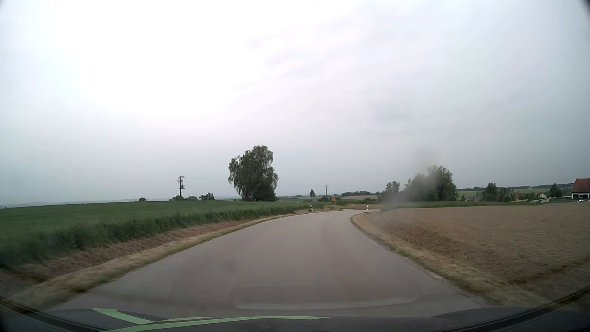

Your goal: Follow the waypoints while adhering to traffic rules and regulations

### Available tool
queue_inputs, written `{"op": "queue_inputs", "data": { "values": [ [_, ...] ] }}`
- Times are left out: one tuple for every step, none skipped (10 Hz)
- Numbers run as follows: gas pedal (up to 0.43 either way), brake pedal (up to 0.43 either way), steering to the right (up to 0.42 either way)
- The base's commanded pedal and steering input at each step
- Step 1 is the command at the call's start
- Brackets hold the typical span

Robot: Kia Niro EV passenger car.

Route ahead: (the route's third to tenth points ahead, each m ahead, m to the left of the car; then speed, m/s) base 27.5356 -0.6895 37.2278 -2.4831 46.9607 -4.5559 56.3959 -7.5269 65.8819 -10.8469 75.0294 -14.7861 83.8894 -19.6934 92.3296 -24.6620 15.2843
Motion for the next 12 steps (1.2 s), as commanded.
{"op": "queue_inputs", "data": {
  "values": [
    [0.059, 0.000, 0.028],
    [0.059, 0.000, 0.028],
    [0.059, 0.000, 0.028],
    [0.067, 0.000, 0.027],
    [0.067, 0.000, 0.026],
    [0.067, 0.000, 0.026],
    [0.067, 0.000, 0.026],
    [0.067, 0.000, 0.025],
    [0.067, 0.000, 0.025],
    [0.067, 0.000, 0.025],
    [0.067, 0.000, 0.024],
    [0.059, 0.000, 0.024]
  ]
}}
